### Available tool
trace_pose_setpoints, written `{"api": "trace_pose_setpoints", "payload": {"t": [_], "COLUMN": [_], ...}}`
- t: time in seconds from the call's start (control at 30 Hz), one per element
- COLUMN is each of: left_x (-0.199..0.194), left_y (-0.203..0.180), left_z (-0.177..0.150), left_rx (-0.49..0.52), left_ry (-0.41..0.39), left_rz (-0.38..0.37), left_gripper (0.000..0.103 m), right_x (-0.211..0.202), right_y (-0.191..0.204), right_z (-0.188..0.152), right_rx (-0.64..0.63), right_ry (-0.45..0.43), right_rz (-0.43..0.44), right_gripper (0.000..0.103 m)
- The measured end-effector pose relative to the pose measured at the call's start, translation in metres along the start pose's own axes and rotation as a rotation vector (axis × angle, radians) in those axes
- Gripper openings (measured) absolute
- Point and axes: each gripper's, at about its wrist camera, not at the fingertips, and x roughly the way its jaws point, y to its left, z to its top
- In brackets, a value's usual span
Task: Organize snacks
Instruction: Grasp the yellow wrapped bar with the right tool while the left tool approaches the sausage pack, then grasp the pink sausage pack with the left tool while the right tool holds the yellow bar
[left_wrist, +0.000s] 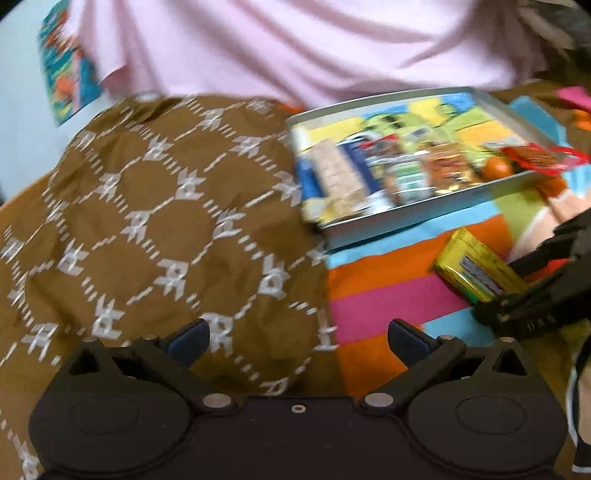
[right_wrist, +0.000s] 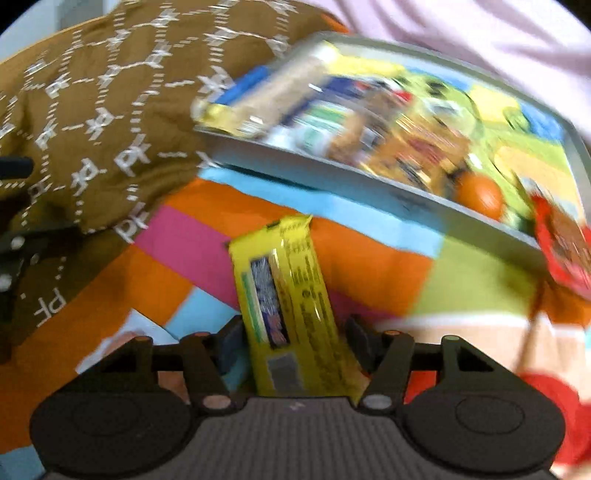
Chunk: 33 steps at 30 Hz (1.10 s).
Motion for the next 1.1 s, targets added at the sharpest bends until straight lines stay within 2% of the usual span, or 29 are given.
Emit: {"api": "trace_pose_setpoints", "payload": {"t": [0.17,0.3,0.47,0.6,0.83,0.97,1.1], "left_x": [0.003,0.014,0.032,0.052,0.074,0.076,0.064], "left_y": [-0.011,-0.025,-0.038,-0.035,-0.032,-0.023,-0.029], "left_z": [0.004,0.002,-0.001,-0.002,-0.006,-0.006,-0.012], "left_rx": [0.035,0.104,0.178,0.115,0.056,-0.037,-0.013], "left_ry": [-0.083,-0.074,-0.009,0.079,0.236,0.32,0.389], "left_rz": [-0.21,-0.348,-0.532,-0.662,-0.76,-0.807,-0.815], "left_gripper": [0.102,0.102,0.102,0.102,0.102,0.102,0.102], "right_x": [-0.008,-0.013,-0.012,-0.011,-0.01,-0.011,-0.014], "right_y": [-0.019,-0.028,-0.043,-0.047,-0.052,-0.056,-0.051], "right_z": [-0.005,-0.008,-0.003,-0.002,-0.003,-0.006,-0.01], "right_rx": [0.107,0.128,0.233,0.26,0.292,0.332,0.318], "right_ry": [0.042,0.056,0.064,0.064,0.055,0.042,0.026], "right_rz": [0.035,0.037,0.055,0.065,0.091,0.101,0.074], "right_gripper": [0.063,0.057,0.056,0.057,0.059,0.058,0.055]}}
